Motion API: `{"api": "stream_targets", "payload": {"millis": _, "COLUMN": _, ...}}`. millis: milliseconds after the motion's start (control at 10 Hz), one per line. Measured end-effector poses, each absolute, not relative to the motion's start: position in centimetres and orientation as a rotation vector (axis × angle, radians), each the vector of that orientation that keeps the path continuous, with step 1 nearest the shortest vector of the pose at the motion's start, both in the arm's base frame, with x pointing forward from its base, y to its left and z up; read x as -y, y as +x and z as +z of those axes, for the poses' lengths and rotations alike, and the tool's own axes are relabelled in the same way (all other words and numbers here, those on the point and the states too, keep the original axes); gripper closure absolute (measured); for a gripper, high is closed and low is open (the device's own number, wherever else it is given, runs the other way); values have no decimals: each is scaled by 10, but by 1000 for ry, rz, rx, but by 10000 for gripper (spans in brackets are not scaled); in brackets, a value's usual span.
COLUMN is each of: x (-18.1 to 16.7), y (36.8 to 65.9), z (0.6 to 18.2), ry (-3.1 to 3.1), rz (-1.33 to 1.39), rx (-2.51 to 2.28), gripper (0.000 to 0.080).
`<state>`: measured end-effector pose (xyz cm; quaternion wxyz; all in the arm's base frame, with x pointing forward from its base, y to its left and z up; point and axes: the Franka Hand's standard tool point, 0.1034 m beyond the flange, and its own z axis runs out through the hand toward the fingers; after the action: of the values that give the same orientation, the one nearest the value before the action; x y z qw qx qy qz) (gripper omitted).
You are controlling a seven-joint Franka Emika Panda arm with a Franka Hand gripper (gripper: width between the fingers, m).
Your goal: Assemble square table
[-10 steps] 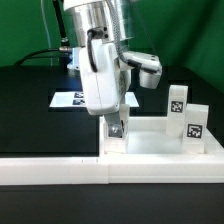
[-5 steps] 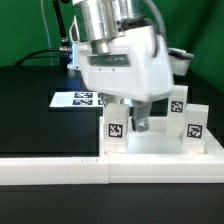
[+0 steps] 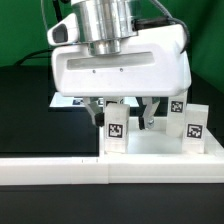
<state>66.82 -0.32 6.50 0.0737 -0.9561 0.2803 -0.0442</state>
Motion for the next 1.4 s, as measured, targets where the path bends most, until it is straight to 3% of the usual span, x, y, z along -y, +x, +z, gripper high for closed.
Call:
{"api": "stream_targets", "payload": {"millis": 200, "x": -3, "y": 668, "z": 66, "ry": -2996, "rz": -108, "rx": -436, "gripper": 150}}
{"api": "stream_targets", "payload": {"millis": 500, "x": -1, "y": 668, "z": 65, "ry": -2978, "rz": -102, "rx": -537, "gripper": 169}}
{"api": "stream_targets", "payload": {"millis": 700, "x": 3, "y": 666, "z": 65, "ry": -2923, "rz": -83, "rx": -787, "gripper": 505}}
{"api": "stream_targets", "payload": {"millis": 1100, "x": 7, "y": 666, "z": 63, "ry": -2708, "rz": -114, "rx": -1320, "gripper": 509}}
{"api": "stream_targets", "payload": {"millis": 1400, "x": 0, "y": 666, "z": 62, "ry": -2217, "rz": -35, "rx": -2008, "gripper": 509}}
